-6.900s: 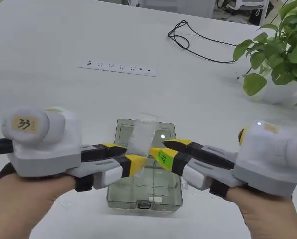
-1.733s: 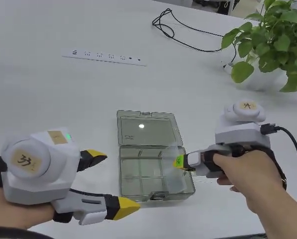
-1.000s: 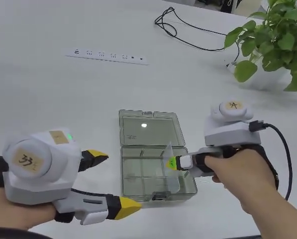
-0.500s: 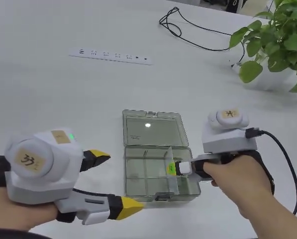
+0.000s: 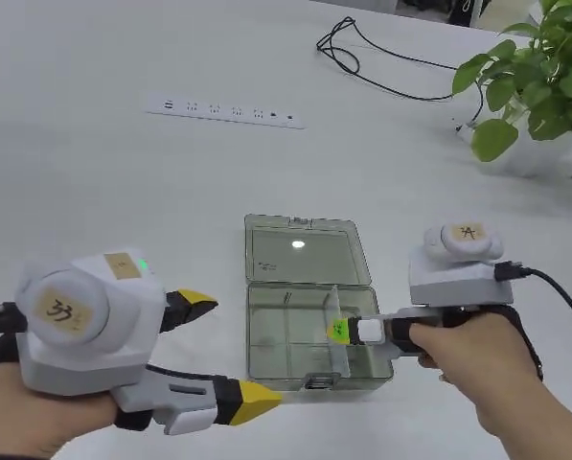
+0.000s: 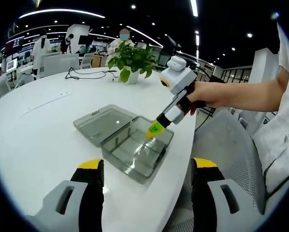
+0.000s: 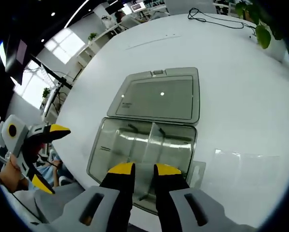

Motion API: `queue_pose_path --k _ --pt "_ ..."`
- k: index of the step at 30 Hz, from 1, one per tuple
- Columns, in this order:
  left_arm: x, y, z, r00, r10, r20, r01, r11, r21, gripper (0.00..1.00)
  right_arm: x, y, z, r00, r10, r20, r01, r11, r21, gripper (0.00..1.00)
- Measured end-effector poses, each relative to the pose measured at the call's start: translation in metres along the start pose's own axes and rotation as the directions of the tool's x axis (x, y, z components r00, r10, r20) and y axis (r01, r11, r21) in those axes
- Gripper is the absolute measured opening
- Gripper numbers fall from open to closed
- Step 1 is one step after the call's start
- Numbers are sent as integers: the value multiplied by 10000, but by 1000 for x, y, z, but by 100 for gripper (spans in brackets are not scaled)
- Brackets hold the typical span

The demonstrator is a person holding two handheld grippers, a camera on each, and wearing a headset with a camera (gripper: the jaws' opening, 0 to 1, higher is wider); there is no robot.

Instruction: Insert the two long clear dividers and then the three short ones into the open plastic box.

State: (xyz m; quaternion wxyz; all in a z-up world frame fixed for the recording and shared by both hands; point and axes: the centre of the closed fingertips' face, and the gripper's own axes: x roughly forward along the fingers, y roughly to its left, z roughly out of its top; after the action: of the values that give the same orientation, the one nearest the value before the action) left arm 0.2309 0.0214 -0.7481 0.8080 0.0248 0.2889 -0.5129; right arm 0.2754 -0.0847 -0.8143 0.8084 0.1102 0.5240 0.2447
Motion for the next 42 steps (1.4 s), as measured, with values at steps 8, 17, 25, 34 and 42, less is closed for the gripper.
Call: queue_pose_path --k 8,17,25,34,42 --pt "-1 -2 4 9997 228 -24 -228 9997 -74 73 -11 4 11 9975 423 559 -409 9988 -262 23" --pt "-6 -5 7 9979 639 -62 -640 9977 -219 73 -21 12 20 9911 1047 826 -965 9905 -980 30" --pt "-13 -7 10 9934 1144 -118 -1148 9926 -388 72 -34 19 26 9808 1623 1083 -1463 9790 -1418 35" --pt "-16 -2 16 9823 1869 99 -1853 9785 -908 72 -52 19 23 9745 2065 880 -1832 9583 -2193 41" --pt "-20 4 16 9700 2430 126 -2400 9639 -1151 72 -67 20 25 9606 2588 1014 -2130 9198 -3295 51"
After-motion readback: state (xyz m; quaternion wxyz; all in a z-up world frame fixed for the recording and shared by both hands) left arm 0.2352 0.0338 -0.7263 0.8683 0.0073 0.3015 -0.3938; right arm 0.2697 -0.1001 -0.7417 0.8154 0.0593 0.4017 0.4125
